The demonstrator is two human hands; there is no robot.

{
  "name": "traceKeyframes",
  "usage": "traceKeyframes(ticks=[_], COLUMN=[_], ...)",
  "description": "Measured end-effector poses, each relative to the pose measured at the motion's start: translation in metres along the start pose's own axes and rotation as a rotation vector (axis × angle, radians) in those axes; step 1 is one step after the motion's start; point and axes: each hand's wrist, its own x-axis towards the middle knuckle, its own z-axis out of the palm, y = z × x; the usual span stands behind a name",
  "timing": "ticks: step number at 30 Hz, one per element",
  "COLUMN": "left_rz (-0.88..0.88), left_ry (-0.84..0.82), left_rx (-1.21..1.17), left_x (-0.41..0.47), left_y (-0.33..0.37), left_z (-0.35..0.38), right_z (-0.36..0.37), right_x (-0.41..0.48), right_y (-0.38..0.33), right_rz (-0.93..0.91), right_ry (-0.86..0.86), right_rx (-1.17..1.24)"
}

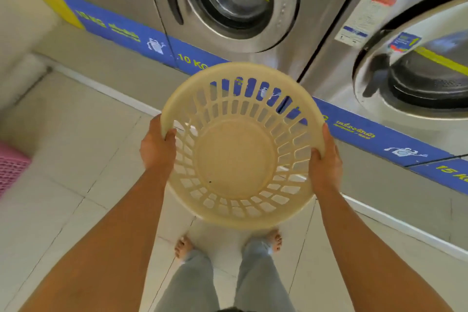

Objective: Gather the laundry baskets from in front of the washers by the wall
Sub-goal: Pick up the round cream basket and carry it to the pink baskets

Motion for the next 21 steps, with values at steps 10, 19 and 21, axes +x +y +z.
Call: traceKeyframes(ticks=[10, 19, 21], left_rz=[-0.284, -0.451, -0.482], left_ry=[0.188, 0.335, 0.362], left_rx=[-0.135, -0.160, -0.163], left_x=[0.061, 0.123, 0.143], left_y=[-0.132, -0.222, -0.237], left_z=[-0.197, -0.297, -0.311], right_z=[0.139, 0.275, 0.307], right_x=[-0.094, -0.126, -0.126], right_y=[-0.176, -0.306, -0.336], right_rz=[-0.213, -0.422, -0.477], right_ry=[-0.200, -0.384, -0.424], right_rx=[-0.030, -0.059, -0.055])
